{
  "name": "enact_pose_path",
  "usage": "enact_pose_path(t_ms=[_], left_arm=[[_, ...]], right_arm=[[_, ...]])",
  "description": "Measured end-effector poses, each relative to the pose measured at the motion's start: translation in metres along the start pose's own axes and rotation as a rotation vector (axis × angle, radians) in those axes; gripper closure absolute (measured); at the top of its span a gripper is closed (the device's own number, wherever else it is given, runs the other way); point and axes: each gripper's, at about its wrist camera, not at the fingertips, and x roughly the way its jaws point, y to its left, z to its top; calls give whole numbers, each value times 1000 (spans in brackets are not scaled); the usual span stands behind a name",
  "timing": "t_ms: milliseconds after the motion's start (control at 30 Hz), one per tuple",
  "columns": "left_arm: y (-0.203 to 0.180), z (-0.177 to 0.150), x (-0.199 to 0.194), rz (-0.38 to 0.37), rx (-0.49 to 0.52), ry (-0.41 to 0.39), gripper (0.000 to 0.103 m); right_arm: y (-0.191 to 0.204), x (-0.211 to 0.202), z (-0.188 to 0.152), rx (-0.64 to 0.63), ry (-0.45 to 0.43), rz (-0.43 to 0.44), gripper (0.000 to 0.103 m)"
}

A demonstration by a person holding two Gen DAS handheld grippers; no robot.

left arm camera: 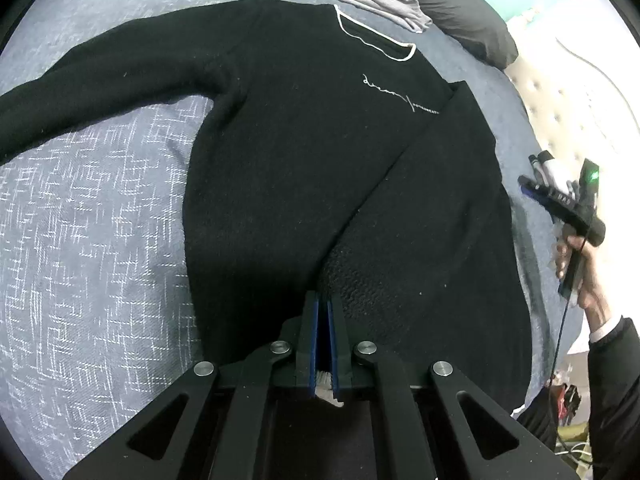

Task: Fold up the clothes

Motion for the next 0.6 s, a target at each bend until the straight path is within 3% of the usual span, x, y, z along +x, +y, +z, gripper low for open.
enact_pose_path(t_ms=[233, 300, 433, 600], left_arm=[[-2, 0, 3, 11, 6, 3, 99], [-1, 0, 1, 13, 5, -2, 99], [2, 0, -5, 9, -10, -31, 96], [10, 0, -27, -1, -61, -116, 83]], right_arm=[[5, 15, 14, 66, 2, 169, 52], [13, 26, 15, 47, 30, 171, 52], [21, 43, 13, -6, 92, 83, 52], [6, 32, 18, 64, 54, 102, 52]])
